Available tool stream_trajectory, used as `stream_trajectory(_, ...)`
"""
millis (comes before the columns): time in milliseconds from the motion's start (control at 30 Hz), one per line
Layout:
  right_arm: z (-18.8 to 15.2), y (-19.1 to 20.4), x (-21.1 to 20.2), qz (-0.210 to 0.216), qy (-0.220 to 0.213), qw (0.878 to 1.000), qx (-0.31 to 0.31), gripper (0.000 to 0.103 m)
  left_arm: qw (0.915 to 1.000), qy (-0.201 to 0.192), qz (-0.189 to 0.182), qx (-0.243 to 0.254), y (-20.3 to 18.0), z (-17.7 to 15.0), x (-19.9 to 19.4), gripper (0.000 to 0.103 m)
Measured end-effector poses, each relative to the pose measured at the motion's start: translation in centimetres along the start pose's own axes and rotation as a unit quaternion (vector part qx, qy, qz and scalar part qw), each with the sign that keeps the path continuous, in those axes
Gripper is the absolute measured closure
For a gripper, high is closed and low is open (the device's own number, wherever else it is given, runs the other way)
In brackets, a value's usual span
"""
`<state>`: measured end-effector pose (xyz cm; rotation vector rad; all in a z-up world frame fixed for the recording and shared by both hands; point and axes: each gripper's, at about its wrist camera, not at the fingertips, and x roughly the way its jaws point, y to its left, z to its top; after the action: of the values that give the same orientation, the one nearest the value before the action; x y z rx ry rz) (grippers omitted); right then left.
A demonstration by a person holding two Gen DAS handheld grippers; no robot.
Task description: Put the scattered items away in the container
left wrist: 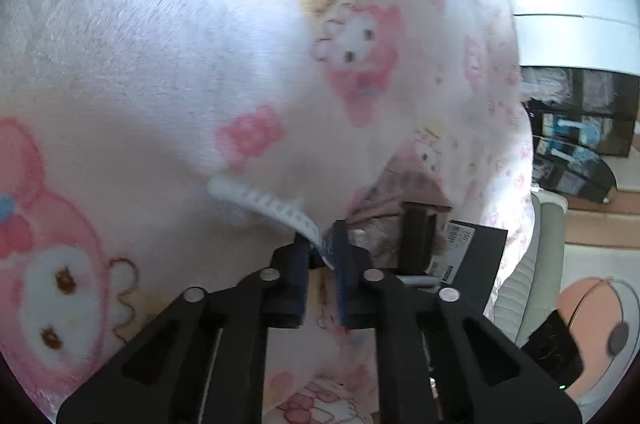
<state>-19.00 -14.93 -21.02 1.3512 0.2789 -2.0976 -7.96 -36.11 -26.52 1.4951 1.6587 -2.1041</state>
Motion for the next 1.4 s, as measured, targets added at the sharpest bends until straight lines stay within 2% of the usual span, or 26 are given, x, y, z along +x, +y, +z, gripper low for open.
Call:
stream_trajectory(67,-0.1,0.0,-0.9,0.01,-0.01,1.0,-0.009,0.1,0.9996,-0.007,0.011,0.025,-0.2,-0.7,-0.3,0.098)
stream_trajectory(133,-0.7,-0.4,-0.5,0.009,0.005,1.0,-0.021,0.099,0.999,0.004,0.026,0.035,0.4,-1.3,0.3,0.098)
stream_trajectory(200,-2.0,-1.5,1.7,-0.011,0.056,0.998,-0.003,0.094,0.998,0.011,0.045,0.044,1.2,-1.9,0.8,0.099)
stream_trajectory(267,-3.1,-2.2,2.7,-0.021,0.088,0.996,0.019,0.092,0.997,0.004,0.05,0.058,1.2,-2.5,0.5,0.099)
stream_trajectory(367,-3.9,-2.4,0.9,-0.004,0.072,0.997,0.032,0.09,0.9946,-0.011,0.07,0.075,0.6,-2.9,-0.3,0.099)
stream_trajectory(500,-4.9,-3.1,-2.3,0.006,0.05,0.996,0.073,0.089,0.995,-0.023,0.065,0.072,0.4,-3.2,-1.4,0.099)
stream_trajectory(533,-5.2,-3.4,-2.7,0.016,0.051,0.995,0.089,0.089,0.9943,-0.028,0.068,0.077,0.4,-3.3,-1.9,0.099)
stream_trajectory(600,-5.8,-4.1,-3.6,0.074,0.054,0.985,0.144,0.089,0.9947,-0.026,0.059,0.08,0.3,-3.7,-2.2,0.099)
stream_trajectory(667,-6.7,-4.4,-3.9,0.146,0.054,0.969,0.191,0.089,0.9948,-0.027,0.06,0.078,0.3,-4.0,-2.1,0.099)
stream_trajectory(733,-7.2,-4.5,-3.0,0.186,0.075,0.955,0.218,0.089,0.9954,-0.026,0.056,0.073,0.5,-4.1,-2.2,0.099)
stream_trajectory(767,-7.3,-4.6,-2.3,0.183,0.086,0.952,0.23,0.089,0.9956,-0.026,0.055,0.071,0.7,-4.2,-2.3,0.099)
stream_trajectory(900,-8.0,-5.2,0.7,0.09,0.115,0.954,0.263,0.089,0.9965,-0.024,0.045,0.066,0.7,-4.4,-2.4,0.099)
stream_trajectory(967,-8.5,-5.7,1.3,0.091,0.109,0.947,0.289,0.087,0.9968,-0.021,0.043,0.065,0.8,-4.3,-2.2,0.099)
stream_trajectory(1033,-8.5,-5.2,1.3,0.103,0.105,0.946,0.288,0.068,0.9972,-0.017,0.043,0.058,1.0,-4.0,-2.1,0.097)
stream_trajectory(1133,-8.4,-5.4,1.4,0.125,0.097,0.934,0.32,0.057,0.9973,-0.013,0.05,0.051,1.2,-3.4,-1.2,0.096)
stream_trajectory(1233,-8.2,-5.8,2.1,0.104,0.08,0.927,0.35,0.056,0.997,-0.015,0.057,0.05,1.2,-3.0,-0.3,0.096)
stream_trajectory(1333,-8.0,-6.2,3.0,0.093,0.082,0.914,0.385,0.056,0.9977,-0.021,0.048,0.043,1.4,-2.5,0.1,0.096)
stream_trajectory(1400,-7.9,-6.1,3.0,0.085,0.075,0.912,0.394,0.057,0.998,-0.022,0.041,0.042,1.5,-2.3,0.1,0.096)
